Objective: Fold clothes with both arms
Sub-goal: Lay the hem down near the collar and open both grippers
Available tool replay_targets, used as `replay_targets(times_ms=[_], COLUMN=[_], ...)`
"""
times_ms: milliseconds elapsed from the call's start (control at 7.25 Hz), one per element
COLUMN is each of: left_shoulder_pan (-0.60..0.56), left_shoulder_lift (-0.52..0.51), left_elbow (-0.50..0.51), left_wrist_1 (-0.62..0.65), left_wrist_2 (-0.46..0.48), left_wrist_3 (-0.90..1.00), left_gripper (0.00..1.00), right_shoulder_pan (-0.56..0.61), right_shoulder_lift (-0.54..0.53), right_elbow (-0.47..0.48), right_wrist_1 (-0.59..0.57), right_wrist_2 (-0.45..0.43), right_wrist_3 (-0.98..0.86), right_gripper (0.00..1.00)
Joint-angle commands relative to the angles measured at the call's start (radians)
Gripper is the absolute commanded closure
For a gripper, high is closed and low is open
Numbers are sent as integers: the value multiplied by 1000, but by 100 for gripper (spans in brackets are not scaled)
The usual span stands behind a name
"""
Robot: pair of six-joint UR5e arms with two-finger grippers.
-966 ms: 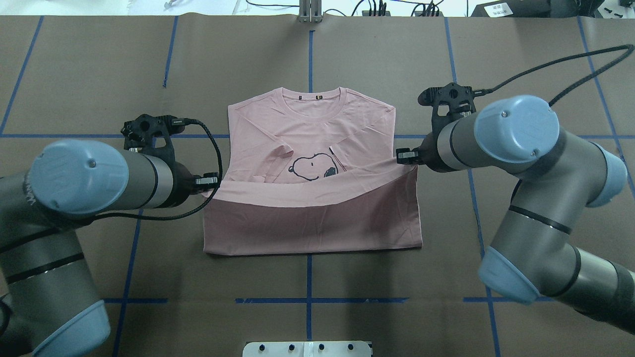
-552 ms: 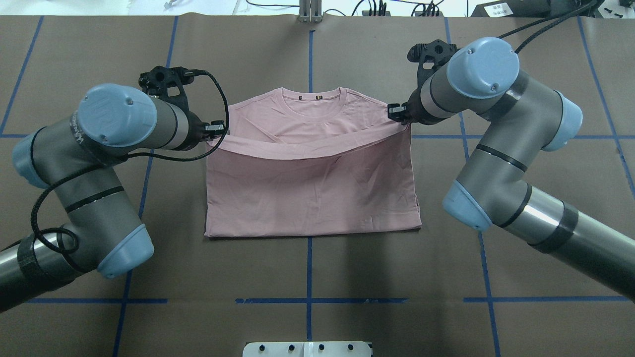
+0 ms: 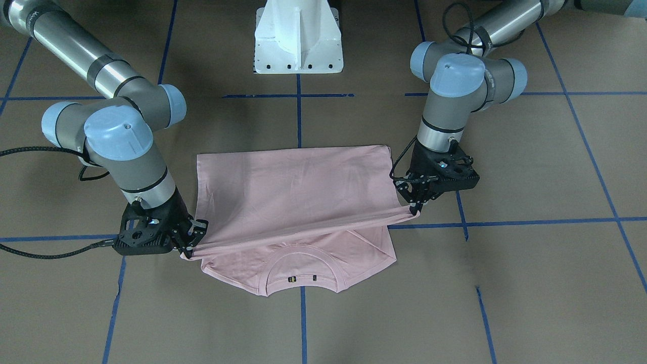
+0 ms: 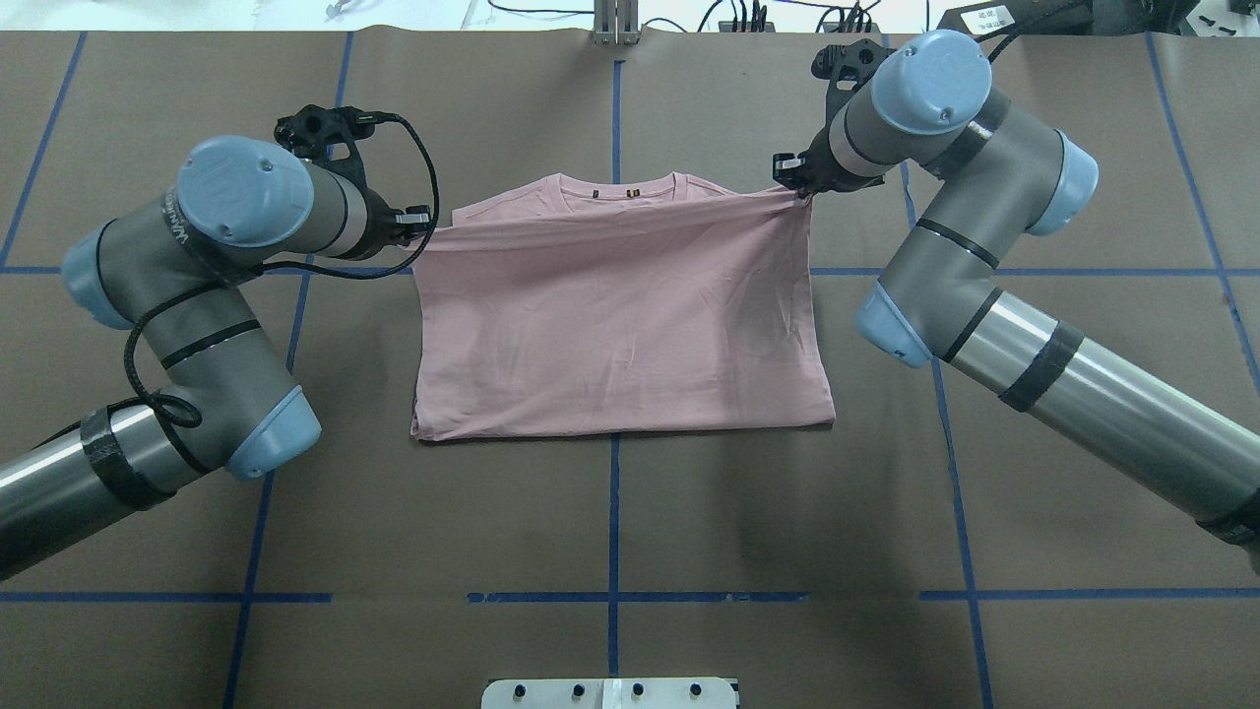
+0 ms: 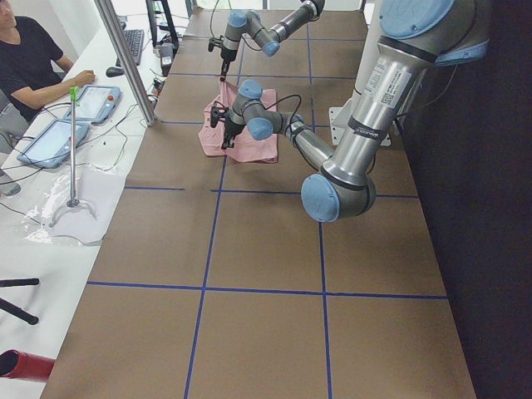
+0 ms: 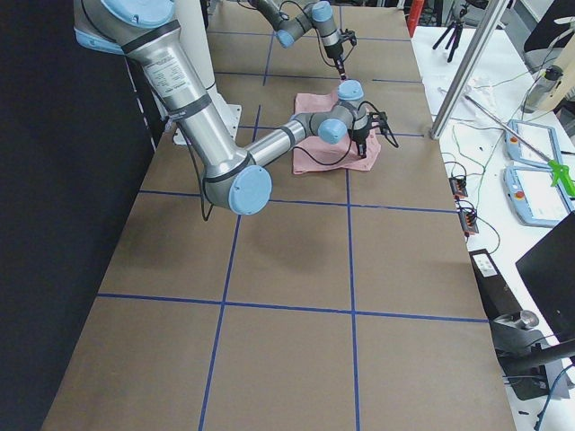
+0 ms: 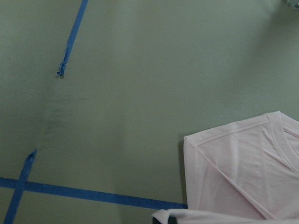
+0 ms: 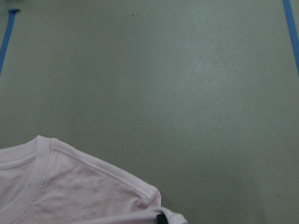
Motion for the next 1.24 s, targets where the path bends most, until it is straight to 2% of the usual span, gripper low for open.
replay_targets(times_ms=[0, 552, 690, 828, 966, 1104], left_shoulder_pan=[-10, -13, -13, -13, -15, -15], left_shoulder_lift=[-81, -90, -89, -90, -90, -90], left_elbow=[96, 113, 113, 112, 109, 104], left_wrist_1=[-31, -34, -34, -33, -34, -31], left_wrist_2=[1, 1, 1, 3, 1, 0], left_wrist_3=[1, -2, -1, -5, -7, -6], left_gripper=[100, 100, 67, 1, 0, 0], right_shoulder_pan=[13, 6, 6, 4, 4, 7], right_shoulder_lift=[60, 63, 62, 59, 57, 47], right_elbow=[-64, -67, -69, -66, -61, -35], right_wrist_1=[13, 18, 18, 18, 18, 17], right_wrist_2=[-1, -1, -3, 0, 7, 51], right_wrist_3=[1, -2, -5, 0, 1, 0], right_gripper=[100, 100, 26, 0, 0, 0])
